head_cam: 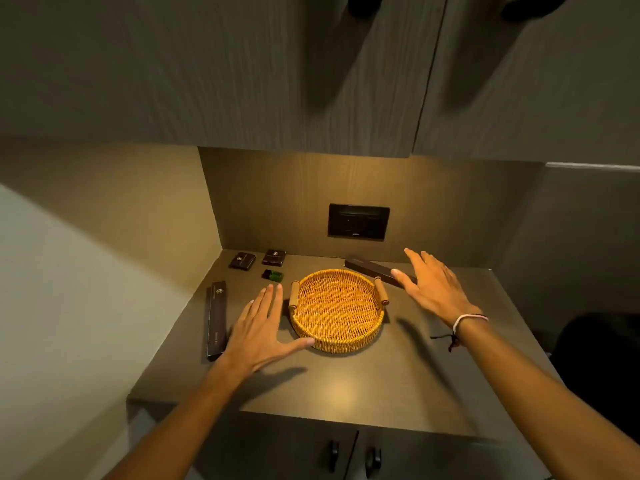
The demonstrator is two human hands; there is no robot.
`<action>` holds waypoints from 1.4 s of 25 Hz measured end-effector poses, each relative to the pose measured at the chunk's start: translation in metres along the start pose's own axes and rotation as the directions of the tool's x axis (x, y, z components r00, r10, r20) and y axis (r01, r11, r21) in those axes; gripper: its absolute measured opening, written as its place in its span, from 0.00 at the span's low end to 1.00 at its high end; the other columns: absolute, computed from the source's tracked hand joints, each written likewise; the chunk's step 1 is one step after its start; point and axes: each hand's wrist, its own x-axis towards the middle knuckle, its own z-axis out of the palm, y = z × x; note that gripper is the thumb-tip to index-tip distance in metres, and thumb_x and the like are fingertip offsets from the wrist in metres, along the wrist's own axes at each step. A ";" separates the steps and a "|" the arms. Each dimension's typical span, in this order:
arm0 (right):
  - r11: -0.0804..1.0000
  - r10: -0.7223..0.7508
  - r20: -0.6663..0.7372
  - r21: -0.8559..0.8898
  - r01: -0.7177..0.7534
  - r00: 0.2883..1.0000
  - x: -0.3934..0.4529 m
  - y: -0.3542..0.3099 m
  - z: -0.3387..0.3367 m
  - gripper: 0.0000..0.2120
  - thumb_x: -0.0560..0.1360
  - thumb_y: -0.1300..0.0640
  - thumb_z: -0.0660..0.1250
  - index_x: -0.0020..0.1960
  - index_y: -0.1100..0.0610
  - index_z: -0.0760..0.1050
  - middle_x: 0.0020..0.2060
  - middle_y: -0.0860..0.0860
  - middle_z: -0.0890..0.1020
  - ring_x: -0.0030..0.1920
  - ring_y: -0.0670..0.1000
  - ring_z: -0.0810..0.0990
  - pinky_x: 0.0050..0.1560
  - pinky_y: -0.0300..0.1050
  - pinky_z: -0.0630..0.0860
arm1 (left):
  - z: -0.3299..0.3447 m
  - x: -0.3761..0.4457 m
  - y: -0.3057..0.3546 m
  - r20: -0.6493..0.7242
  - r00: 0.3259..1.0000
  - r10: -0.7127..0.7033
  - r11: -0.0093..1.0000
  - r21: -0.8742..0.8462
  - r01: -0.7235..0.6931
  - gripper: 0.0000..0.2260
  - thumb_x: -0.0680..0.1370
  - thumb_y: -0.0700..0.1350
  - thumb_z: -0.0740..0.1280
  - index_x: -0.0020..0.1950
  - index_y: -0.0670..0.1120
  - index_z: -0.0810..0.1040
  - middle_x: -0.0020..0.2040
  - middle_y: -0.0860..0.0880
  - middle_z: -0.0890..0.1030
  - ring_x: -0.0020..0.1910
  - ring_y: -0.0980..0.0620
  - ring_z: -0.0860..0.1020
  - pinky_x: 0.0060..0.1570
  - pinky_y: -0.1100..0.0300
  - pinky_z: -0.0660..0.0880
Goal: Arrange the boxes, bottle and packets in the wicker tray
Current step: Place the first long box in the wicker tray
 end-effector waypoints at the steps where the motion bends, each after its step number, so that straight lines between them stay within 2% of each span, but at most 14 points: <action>1: 1.000 0.010 0.015 -0.008 -0.010 1.000 0.009 0.003 0.003 0.31 0.82 0.39 0.54 0.81 0.52 0.55 0.79 0.60 0.62 0.79 0.62 0.60 0.76 0.62 0.62 | 0.006 0.003 -0.002 0.047 0.999 -0.006 1.000 -0.006 0.007 0.60 0.61 0.84 0.47 0.79 0.47 0.33 0.81 0.45 0.37 0.80 0.47 0.40 0.79 0.46 0.43; 4: 0.998 0.040 0.102 -0.043 -0.036 0.994 0.032 0.011 0.009 0.27 0.84 0.47 0.55 0.80 0.55 0.58 0.76 0.61 0.67 0.75 0.62 0.65 0.71 0.61 0.67 | 0.021 0.011 -0.010 0.111 0.993 -0.027 0.999 -0.014 0.029 0.61 0.60 0.85 0.46 0.79 0.48 0.34 0.81 0.46 0.36 0.80 0.47 0.38 0.79 0.45 0.41; 7: 0.994 0.014 0.170 -0.111 0.005 0.985 0.055 0.015 0.020 0.25 0.83 0.54 0.59 0.78 0.55 0.61 0.71 0.60 0.72 0.70 0.62 0.72 0.66 0.60 0.74 | 0.038 0.013 -0.018 0.088 0.996 -0.029 0.999 -0.019 0.031 0.59 0.62 0.85 0.47 0.80 0.49 0.35 0.81 0.47 0.37 0.80 0.49 0.37 0.77 0.48 0.37; 10: 0.989 0.021 0.217 -0.147 0.011 0.976 0.069 0.016 0.034 0.20 0.80 0.60 0.63 0.71 0.55 0.69 0.61 0.60 0.79 0.60 0.60 0.79 0.59 0.58 0.79 | 0.049 0.012 -0.028 0.034 0.999 -0.023 0.999 0.041 0.022 0.57 0.64 0.84 0.47 0.81 0.49 0.38 0.81 0.46 0.38 0.80 0.49 0.37 0.76 0.50 0.35; 14: 0.972 0.045 0.191 -0.234 0.001 0.981 0.075 0.017 0.053 0.16 0.78 0.61 0.66 0.65 0.55 0.74 0.55 0.59 0.81 0.55 0.59 0.81 0.52 0.54 0.80 | 0.054 0.016 -0.030 0.015 1.000 -0.017 0.998 0.054 0.016 0.56 0.64 0.84 0.47 0.81 0.50 0.39 0.81 0.46 0.37 0.79 0.49 0.35 0.75 0.50 0.32; 17: 0.967 0.075 0.145 -0.253 -0.036 0.987 0.078 0.019 0.059 0.13 0.79 0.60 0.65 0.63 0.57 0.74 0.55 0.59 0.80 0.56 0.60 0.80 0.54 0.56 0.79 | 0.056 0.016 -0.033 0.007 1.000 -0.012 0.998 0.058 0.012 0.56 0.64 0.84 0.47 0.81 0.50 0.39 0.81 0.47 0.37 0.79 0.49 0.35 0.75 0.51 0.32; 24: 0.988 0.152 0.001 0.031 -0.152 0.988 0.072 0.024 0.039 0.18 0.75 0.61 0.71 0.65 0.56 0.76 0.58 0.61 0.81 0.58 0.63 0.80 0.54 0.57 0.79 | 0.060 0.016 -0.035 -0.024 1.000 0.019 0.998 0.056 -0.018 0.56 0.65 0.83 0.49 0.81 0.48 0.43 0.81 0.47 0.39 0.80 0.49 0.38 0.75 0.50 0.34; 27: 0.989 0.108 -0.060 0.103 -0.101 0.992 0.072 0.025 0.019 0.19 0.74 0.62 0.73 0.64 0.54 0.78 0.59 0.59 0.83 0.60 0.63 0.80 0.56 0.58 0.79 | 0.060 0.016 -0.035 -0.026 0.999 0.018 0.998 0.059 -0.016 0.56 0.65 0.83 0.49 0.81 0.48 0.42 0.81 0.47 0.39 0.80 0.49 0.37 0.75 0.51 0.34; 30: 0.990 0.038 -0.039 0.139 -0.032 0.999 0.077 0.021 0.004 0.19 0.73 0.61 0.74 0.63 0.53 0.79 0.59 0.56 0.82 0.61 0.59 0.80 0.59 0.60 0.78 | 0.060 0.017 -0.035 -0.025 1.000 0.017 0.999 0.051 -0.015 0.56 0.65 0.83 0.49 0.81 0.48 0.42 0.81 0.46 0.40 0.80 0.49 0.37 0.75 0.51 0.34; 35: 0.977 -0.053 -0.060 0.205 0.064 0.997 0.087 -0.004 -0.013 0.12 0.74 0.56 0.74 0.57 0.54 0.82 0.54 0.55 0.81 0.56 0.56 0.80 0.55 0.57 0.79 | 0.060 0.017 -0.035 -0.029 1.000 0.009 0.999 0.051 -0.007 0.55 0.65 0.83 0.49 0.81 0.49 0.42 0.81 0.47 0.40 0.80 0.49 0.38 0.76 0.50 0.34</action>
